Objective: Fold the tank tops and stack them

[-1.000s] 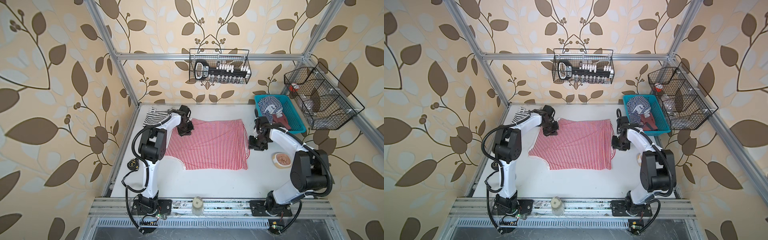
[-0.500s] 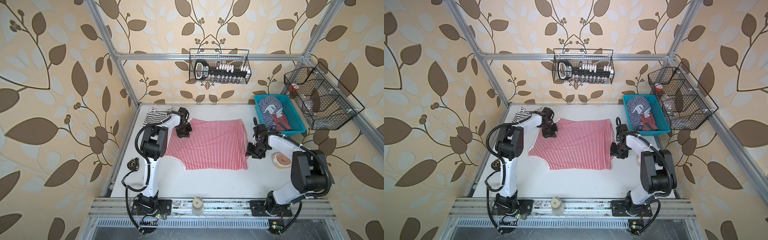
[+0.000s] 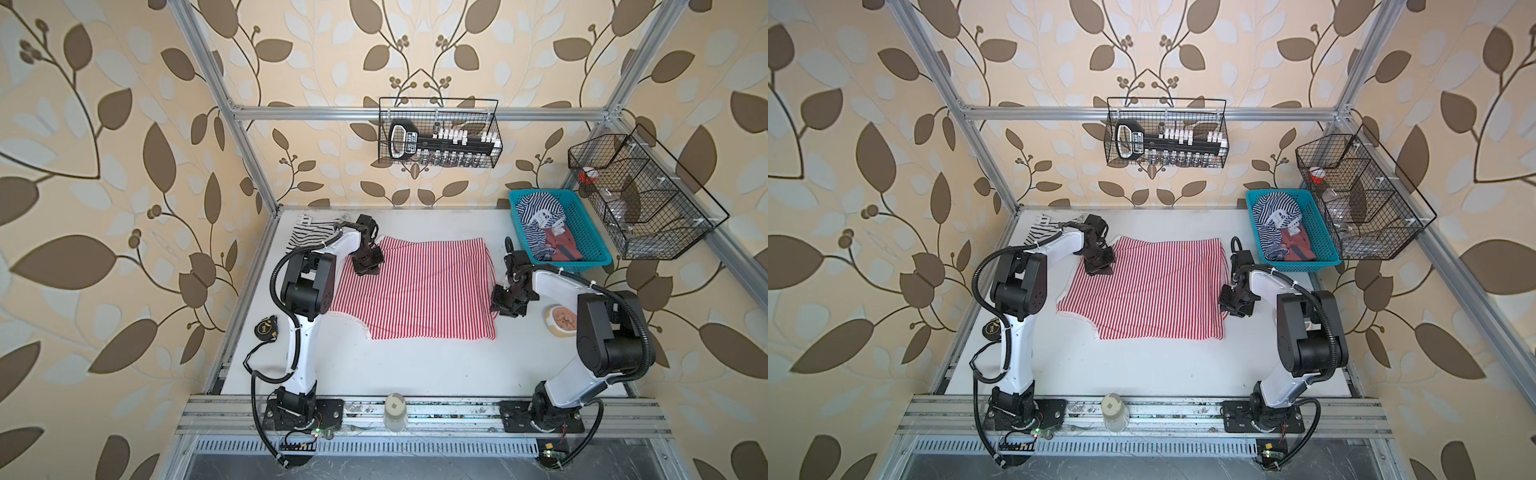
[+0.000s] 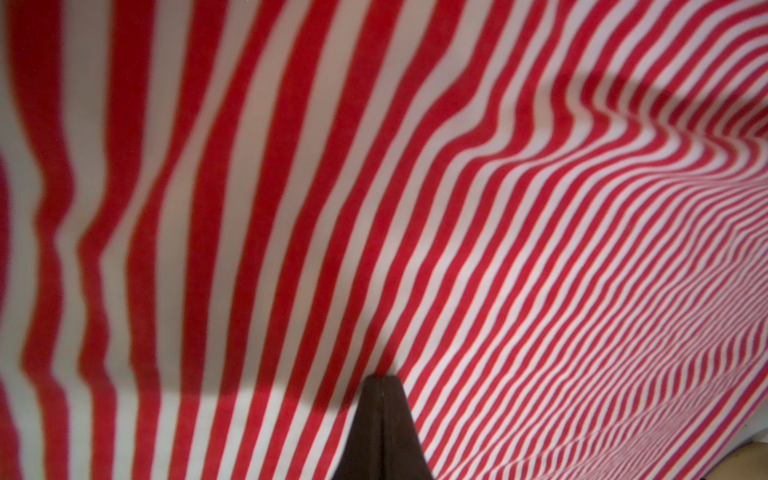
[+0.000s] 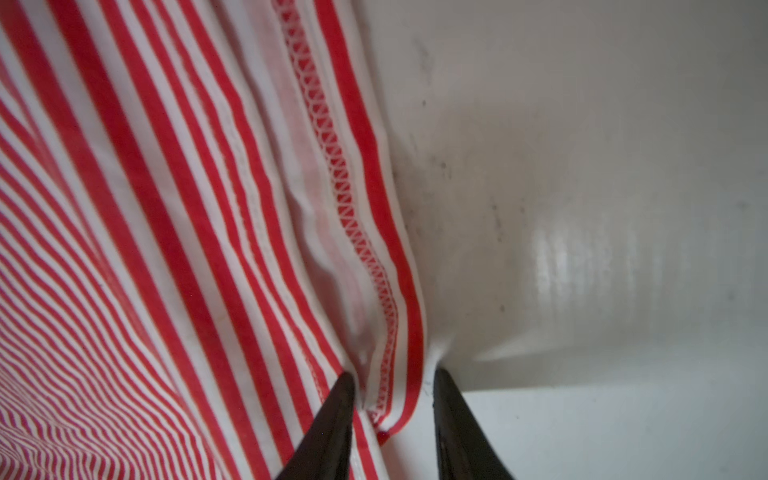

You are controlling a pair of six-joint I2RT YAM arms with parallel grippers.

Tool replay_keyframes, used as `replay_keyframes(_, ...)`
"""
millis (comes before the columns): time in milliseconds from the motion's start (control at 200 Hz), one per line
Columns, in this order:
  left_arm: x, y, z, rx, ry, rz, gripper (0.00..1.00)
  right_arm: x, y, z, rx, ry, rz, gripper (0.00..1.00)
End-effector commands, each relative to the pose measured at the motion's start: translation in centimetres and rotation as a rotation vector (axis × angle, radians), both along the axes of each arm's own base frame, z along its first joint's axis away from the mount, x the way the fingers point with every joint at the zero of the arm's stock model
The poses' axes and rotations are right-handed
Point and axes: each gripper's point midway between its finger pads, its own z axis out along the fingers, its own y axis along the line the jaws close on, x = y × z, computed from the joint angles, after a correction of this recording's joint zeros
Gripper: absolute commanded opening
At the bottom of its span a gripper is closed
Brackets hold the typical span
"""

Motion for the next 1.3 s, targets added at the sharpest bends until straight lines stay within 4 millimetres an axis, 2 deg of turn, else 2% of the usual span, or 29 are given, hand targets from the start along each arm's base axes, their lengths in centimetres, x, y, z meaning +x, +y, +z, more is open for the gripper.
replay_keyframes(0, -0.5, 1.1, -1.5, 0.023, 0.040, -0.003, 0.00, -0.5, -0.8, -1.2, -0.014, 0.025, -0.037, 0.27)
replay_keyframes(150, -0.6, 1.3, -2.0, 0.024, 0.048, 0.001, 0.00, -0.5, -0.1, -1.5, 0.038, 0.019, -0.036, 0.12)
replay_keyframes(305, -0.8, 2.1, -3.0, 0.038, 0.070, 0.017, 0.00, -1.1, -0.6, -1.1, 0.012, 0.029, -0.022, 0.00)
replay_keyframes(465, -1.0, 2.7, -3.6, 0.056, 0.089, 0.030, 0.00, -2.1, -1.7, -0.6, -0.046, 0.062, -0.011, 0.00)
replay_keyframes(670, -1.0, 3.7, -3.9, 0.095, 0.105, 0.040, 0.00, -2.6, -3.9, 1.2, -0.179, 0.124, 0.020, 0.00)
replay_keyframes(865, -1.1, 3.6, -4.2, 0.086, 0.114, 0.045, 0.00, -3.0, -5.5, 1.9, -0.272, 0.181, 0.048, 0.00)
replay_keyframes(1000, -1.1, 2.7, -3.9, 0.034, 0.106, 0.053, 0.00, -2.7, -4.4, 1.3, -0.210, 0.178, 0.067, 0.29)
replay_keyframes(1075, -1.1, 1.9, -3.3, 0.004, 0.094, 0.045, 0.00, -2.4, -3.9, 1.5, -0.190, 0.143, 0.063, 0.39)
replay_keyframes(1100, -1.2, 1.5, -3.1, -0.003, 0.091, 0.041, 0.00, -2.4, -3.7, 1.7, -0.185, 0.131, 0.060, 0.40)
replay_keyframes(1185, -1.4, 0.2, -1.7, -0.029, 0.069, 0.012, 0.11, -2.4, -2.9, 2.8, -0.175, 0.081, 0.056, 0.42)
replay_keyframes(1240, -1.6, -0.7, -0.8, -0.044, 0.052, -0.007, 0.19, -2.5, -1.8, 3.8, -0.150, 0.039, 0.067, 0.42)
replay_keyframes(1295, -1.8, -1.6, 0.5, -0.057, 0.034, -0.023, 0.22, -2.7, -0.4, 4.7, -0.108, -0.007, 0.076, 0.40)
